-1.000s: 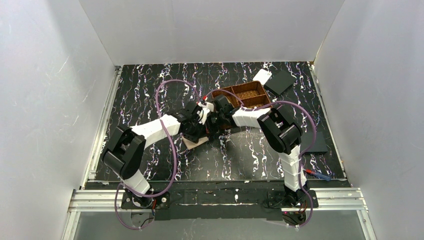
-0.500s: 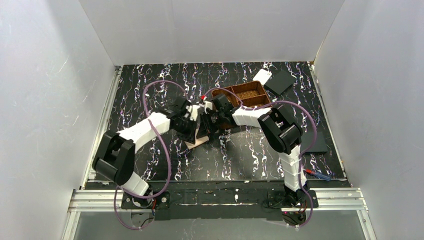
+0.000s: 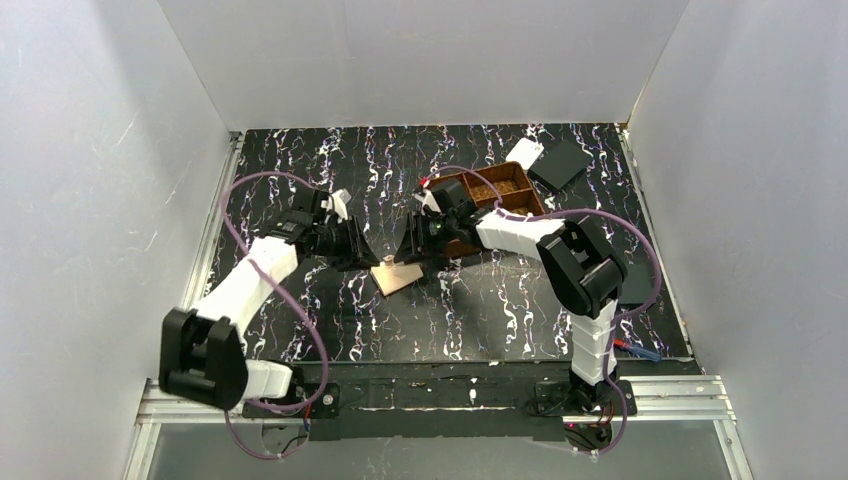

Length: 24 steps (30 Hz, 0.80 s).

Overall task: Put the credit cards into the card holder
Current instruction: Close the card holder at the center of the board.

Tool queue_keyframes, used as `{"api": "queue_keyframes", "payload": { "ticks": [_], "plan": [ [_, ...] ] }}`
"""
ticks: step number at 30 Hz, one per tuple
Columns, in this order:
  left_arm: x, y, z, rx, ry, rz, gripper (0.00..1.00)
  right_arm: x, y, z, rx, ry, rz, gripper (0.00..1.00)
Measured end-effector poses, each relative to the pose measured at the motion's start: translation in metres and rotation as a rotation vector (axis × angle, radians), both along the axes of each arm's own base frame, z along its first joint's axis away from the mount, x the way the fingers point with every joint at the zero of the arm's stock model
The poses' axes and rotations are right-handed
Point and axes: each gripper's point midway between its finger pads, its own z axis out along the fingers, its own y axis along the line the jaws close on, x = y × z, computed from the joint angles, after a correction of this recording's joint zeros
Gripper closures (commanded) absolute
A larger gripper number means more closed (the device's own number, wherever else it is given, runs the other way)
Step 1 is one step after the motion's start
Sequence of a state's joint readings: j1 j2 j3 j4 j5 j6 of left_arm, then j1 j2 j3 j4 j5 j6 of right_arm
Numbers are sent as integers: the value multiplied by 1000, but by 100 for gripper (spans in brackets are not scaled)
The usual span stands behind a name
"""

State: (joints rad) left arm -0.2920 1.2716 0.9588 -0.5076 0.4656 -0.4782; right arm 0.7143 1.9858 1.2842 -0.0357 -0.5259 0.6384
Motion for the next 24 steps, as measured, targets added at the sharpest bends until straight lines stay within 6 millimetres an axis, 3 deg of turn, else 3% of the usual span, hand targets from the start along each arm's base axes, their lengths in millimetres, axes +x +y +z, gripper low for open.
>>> {"api": "queue_keyframes", "payload": {
  "ticks": [6, 14, 22, 24],
  "plan": [
    [0, -3, -72, -33, 290, 117, 85, 9, 0, 10, 9, 85, -165, 55],
    [16, -15, -77, -104, 291, 142, 90, 19, 2, 4, -25, 195, -311, 61],
    [18, -11, -113, -64, 383, 189, 94, 25, 15, 3, -6, 232, -349, 61],
    [19, -11, -114, -75, 392, 193, 94, 25, 17, 2, -5, 240, -353, 63]
  ]
}}
